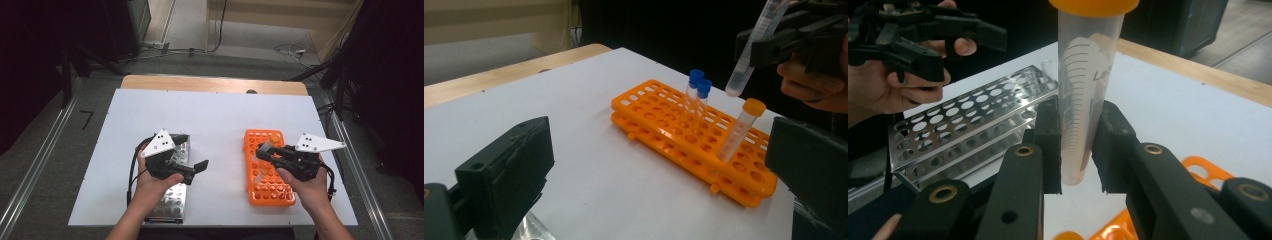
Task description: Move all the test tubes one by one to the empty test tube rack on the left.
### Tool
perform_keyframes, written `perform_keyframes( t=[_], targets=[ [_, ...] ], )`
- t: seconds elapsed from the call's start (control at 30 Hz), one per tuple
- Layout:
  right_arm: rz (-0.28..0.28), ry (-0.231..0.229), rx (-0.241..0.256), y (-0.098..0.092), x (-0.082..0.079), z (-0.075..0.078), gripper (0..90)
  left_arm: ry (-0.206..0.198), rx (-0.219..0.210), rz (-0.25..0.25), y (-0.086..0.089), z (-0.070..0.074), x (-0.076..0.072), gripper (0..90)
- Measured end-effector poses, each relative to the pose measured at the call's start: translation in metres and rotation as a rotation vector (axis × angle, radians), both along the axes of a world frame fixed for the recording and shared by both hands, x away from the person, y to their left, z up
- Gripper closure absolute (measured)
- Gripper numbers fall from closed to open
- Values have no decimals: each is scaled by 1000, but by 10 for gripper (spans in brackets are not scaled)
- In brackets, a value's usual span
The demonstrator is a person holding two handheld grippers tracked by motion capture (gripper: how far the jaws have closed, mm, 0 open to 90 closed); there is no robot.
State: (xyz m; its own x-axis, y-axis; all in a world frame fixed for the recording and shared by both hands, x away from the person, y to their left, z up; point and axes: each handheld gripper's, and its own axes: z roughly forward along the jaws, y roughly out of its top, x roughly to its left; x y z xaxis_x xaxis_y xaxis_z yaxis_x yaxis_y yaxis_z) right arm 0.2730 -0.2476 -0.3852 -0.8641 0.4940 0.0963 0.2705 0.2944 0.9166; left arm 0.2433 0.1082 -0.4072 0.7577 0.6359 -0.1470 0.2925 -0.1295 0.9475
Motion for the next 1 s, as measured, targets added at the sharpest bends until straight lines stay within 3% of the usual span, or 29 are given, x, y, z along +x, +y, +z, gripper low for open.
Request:
perform_keyframes(
  t=[0.33,0.57,0.7,1.0],
  targets=[
    [57,15,-34,24,-11,-14,728,-4,1,-36,-14,2,-7,0],
    [95,26,-60,36,-19,-23,728,-7,-9,-89,-25,4,-10,22],
    [109,30,-83,43,-23,-28,728,-9,-23,-139,-31,4,-12,98],
    [132,47,-118,57,-27,-36,728,-9,-36,-264,-47,8,-15,385]
  ],
)
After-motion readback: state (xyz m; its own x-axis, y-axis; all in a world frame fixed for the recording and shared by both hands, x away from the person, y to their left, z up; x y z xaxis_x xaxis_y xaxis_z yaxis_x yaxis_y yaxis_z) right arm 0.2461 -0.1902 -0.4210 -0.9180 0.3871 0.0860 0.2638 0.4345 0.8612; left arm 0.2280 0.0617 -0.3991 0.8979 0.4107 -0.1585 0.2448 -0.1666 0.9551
